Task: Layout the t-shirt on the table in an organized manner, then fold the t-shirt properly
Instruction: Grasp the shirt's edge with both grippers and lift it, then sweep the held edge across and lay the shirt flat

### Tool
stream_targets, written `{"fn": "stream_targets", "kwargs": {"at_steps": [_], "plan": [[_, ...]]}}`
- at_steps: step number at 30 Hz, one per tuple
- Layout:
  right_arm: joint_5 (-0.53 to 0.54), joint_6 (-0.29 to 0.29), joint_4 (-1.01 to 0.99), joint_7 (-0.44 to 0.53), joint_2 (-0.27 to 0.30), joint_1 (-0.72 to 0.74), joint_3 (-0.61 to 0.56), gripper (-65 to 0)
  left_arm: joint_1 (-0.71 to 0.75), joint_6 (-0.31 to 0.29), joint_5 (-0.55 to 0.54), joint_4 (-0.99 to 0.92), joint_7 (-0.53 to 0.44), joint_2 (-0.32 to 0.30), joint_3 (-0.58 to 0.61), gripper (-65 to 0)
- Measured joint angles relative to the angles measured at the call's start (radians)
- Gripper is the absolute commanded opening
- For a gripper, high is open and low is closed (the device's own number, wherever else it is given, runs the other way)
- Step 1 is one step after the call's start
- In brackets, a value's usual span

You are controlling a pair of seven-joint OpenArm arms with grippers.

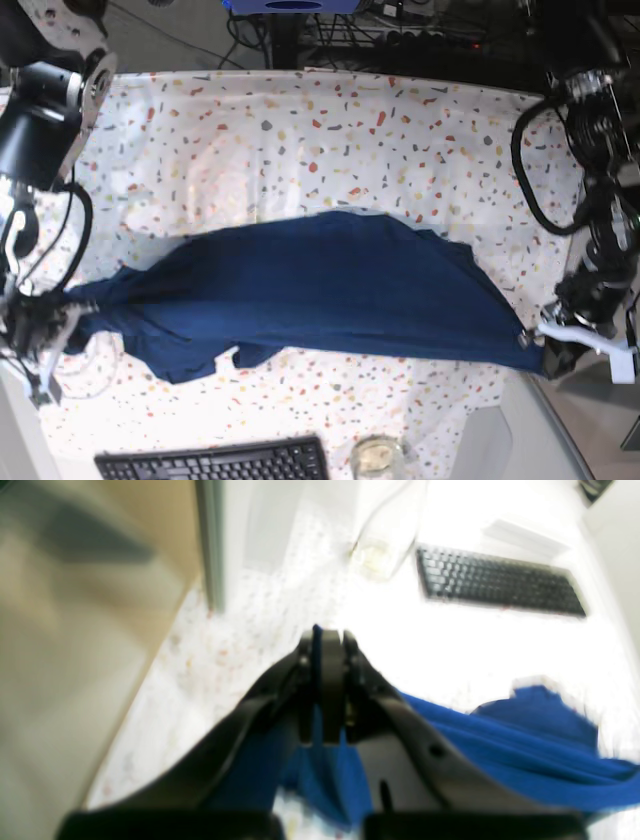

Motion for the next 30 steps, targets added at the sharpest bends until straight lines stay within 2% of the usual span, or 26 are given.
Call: {"fn": "stream_targets", "kwargs": {"at_steps": [2, 4, 7, 9, 11, 13, 15, 18, 20, 23, 28, 30], "plan": [[-0.057, 0.006, -0.127, 0.091, 0.006, 0.096, -0.027, -65.0, -0.132, 0.018, 0.019, -0.103, 0.009, -0.007, 0.045, -65.0], [-0.131, 0.0, -0.26, 0.183, 0.011, 0.194, -0.043, -65.0, -0.249, 0.005, 0.006, -0.219, 0.008, -0.012, 0.101, -65.0], [-0.259, 0.001, -0.423, 0.3, 0.011, 0.33, -0.037, -65.0, -0.414, 0.001, 0.052, -0.38, 0.018, -0.004, 0.158, -65.0], [-0.321, 0.003, -0.478, 0.367, 0.014, 0.393, -0.034, -65.0, -0.498, 0.008, 0.067, -0.451, -0.033, 0.005, 0.18, -65.0], [-0.349, 0.004, -0.494, 0.391, 0.01, 0.454, -0.024, -65.0, -0.584, 0.008, 0.066, -0.506, -0.116, 0.034, 0.18, -65.0], [-0.358, 0.004, -0.492, 0.399, 0.011, 0.509, -0.023, -65.0, -0.665, 0.014, 0.059, -0.55, -0.136, 0.063, 0.18, -65.0], [-0.352, 0.005, -0.482, 0.4, 0.036, 0.559, -0.026, -65.0, -0.723, 0.018, 0.058, -0.566, -0.148, 0.101, 0.179, -65.0], [-0.36, 0.004, -0.408, 0.389, 0.064, 0.595, -0.02, -65.0, -0.752, 0.016, 0.055, -0.546, -0.147, 0.139, 0.18, -65.0], [-0.357, 0.004, -0.328, 0.345, 0.084, 0.588, -0.016, -65.0, -0.738, 0.018, 0.053, -0.506, -0.142, 0.159, 0.181, -65.0], [-0.351, 0.003, -0.165, 0.288, 0.103, 0.501, -0.016, -65.0, -0.671, 0.005, 0.05, -0.428, -0.141, 0.166, 0.18, -65.0], [-0.342, 0.012, 0.14, 0.204, 0.087, 0.196, -0.018, -65.0, -0.475, 0.004, 0.048, -0.277, -0.127, 0.164, 0.095, -65.0], [-0.341, 0.014, 0.23, 0.201, 0.057, 0.07, -0.018, -65.0, -0.369, 0.006, 0.047, -0.209, -0.132, 0.156, 0.048, -65.0]]}}
